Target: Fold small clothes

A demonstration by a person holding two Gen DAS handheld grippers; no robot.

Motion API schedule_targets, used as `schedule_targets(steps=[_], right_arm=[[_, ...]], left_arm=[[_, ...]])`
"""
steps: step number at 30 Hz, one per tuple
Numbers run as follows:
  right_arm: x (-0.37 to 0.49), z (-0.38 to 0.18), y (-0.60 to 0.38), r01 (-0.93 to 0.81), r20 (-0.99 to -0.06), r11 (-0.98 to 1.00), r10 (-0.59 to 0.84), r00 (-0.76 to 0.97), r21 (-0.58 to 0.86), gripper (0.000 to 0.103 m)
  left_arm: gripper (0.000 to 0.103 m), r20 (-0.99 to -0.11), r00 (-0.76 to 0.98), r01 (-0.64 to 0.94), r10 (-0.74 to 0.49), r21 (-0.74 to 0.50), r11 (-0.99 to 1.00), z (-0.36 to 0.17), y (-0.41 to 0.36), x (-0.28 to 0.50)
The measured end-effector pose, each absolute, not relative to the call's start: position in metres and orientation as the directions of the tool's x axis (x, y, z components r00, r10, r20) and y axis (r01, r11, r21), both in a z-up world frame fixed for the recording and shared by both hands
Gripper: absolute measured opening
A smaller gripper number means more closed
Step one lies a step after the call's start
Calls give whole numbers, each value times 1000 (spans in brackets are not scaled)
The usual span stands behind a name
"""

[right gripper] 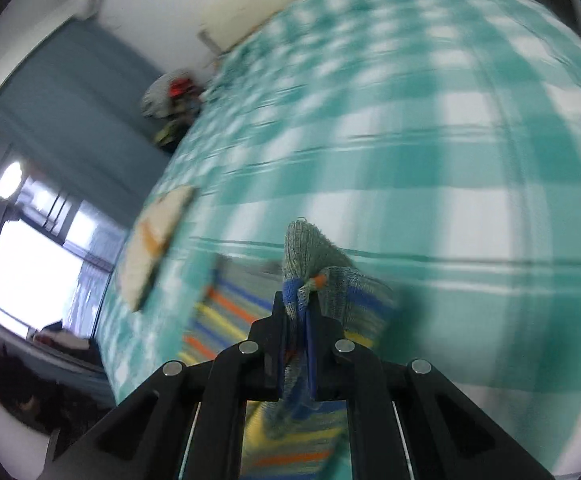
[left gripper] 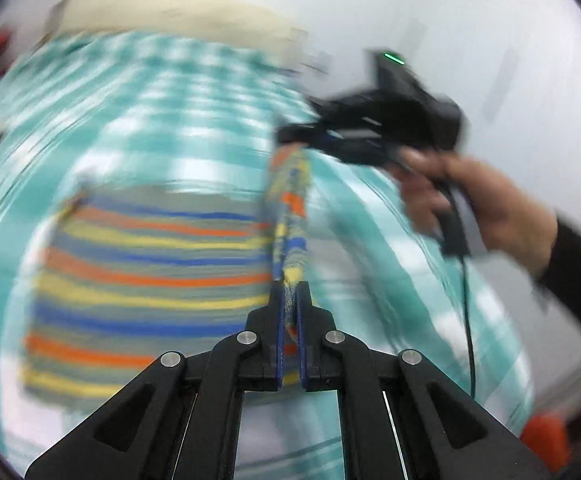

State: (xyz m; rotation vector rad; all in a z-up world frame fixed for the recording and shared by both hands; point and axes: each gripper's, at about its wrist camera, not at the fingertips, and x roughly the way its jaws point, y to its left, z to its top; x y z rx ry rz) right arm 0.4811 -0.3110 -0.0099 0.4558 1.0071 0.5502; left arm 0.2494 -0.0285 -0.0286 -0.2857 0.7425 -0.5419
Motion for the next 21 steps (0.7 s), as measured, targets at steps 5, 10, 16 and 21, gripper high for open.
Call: schedule_targets(steps=[5,10,16,21], right_arm=[[505,-13,-191,-323,-684,770,637,356,550,8],[524,-64,-97,-342,-728,780,619,296,524,8],[519,-87,-86,-321,-723,800,598,347,508,38],[458,-47,-147,-364,-707,850,521,478,380,37]], left_arm=[[3,-604,655,140,-454,-493,858,-63,59,262],[5,-660,653,25,-371,-471,882,-102,95,265],[56,-695,631,-41,-346,-475,879,-111,116,254],[44,-630,684,89,-368,-429,899,-75,107,239]])
